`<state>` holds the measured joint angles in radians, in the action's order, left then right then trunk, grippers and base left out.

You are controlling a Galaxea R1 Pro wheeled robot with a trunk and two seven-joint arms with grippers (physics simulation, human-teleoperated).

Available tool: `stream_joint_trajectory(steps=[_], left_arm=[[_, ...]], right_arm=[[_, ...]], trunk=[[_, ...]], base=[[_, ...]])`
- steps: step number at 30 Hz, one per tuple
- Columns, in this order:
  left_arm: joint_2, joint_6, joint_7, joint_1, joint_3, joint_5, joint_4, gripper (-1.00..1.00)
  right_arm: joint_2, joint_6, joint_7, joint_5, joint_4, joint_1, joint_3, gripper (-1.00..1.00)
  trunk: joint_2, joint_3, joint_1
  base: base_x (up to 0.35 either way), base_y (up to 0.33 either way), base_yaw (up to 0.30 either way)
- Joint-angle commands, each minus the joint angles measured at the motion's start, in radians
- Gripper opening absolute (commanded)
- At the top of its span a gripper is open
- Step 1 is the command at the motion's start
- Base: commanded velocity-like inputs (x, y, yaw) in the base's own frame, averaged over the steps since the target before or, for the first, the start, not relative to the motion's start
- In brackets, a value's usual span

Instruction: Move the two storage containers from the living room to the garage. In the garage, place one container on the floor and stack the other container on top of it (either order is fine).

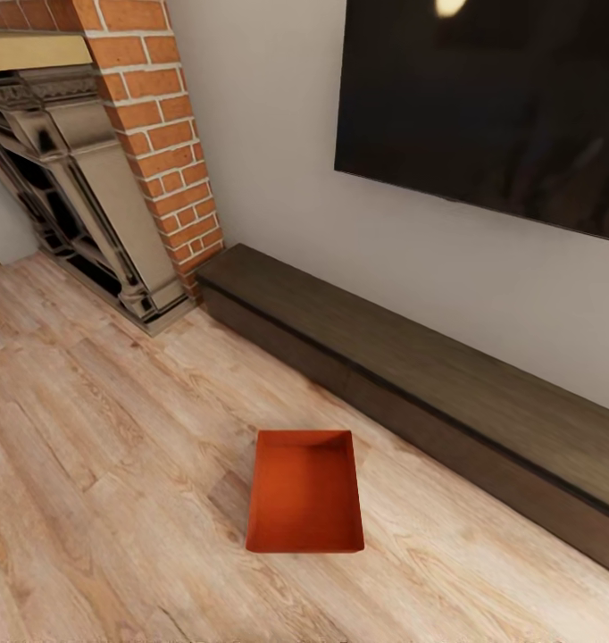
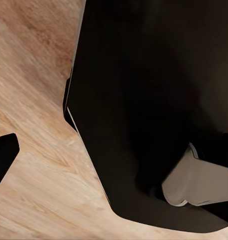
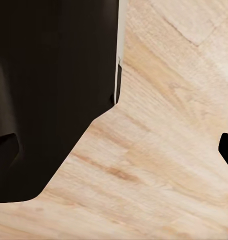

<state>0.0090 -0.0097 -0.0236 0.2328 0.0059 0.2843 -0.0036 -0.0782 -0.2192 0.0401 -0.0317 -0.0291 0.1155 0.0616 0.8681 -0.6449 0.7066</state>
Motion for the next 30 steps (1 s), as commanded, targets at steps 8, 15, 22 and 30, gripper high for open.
stream_joint_trajectory(steps=[8,15,22,30], left_arm=[[0.001,-0.001,-0.002,0.0,0.001,0.006,0.001,1.0],[0.001,-0.001,-0.002,0.0,0.001,0.016,0.001,1.0],[0.001,-0.001,-0.002,0.0,0.001,0.016,0.001,1.0],[0.0,-0.001,-0.002,0.0,0.001,0.016,0.001,1.0]], right_arm=[[-0.001,-0.005,0.003,-0.004,-0.003,0.001,0.006,1.0],[-0.002,-0.006,0.003,-0.004,-0.003,0.001,0.006,1.0],[-0.002,-0.006,0.003,-0.004,-0.003,0.001,0.006,1.0],[-0.002,-0.006,0.003,-0.004,-0.003,0.001,0.006,1.0]], trunk=[[0.043,-0.032,0.023],[0.043,-0.044,0.023],[0.043,-0.055,0.023],[0.064,-0.077,0.035]], base=[[0.0,0.0,0.0],[0.0,0.0,0.0],[0.0,0.0,0.0],[0.0,0.0,0.0]])
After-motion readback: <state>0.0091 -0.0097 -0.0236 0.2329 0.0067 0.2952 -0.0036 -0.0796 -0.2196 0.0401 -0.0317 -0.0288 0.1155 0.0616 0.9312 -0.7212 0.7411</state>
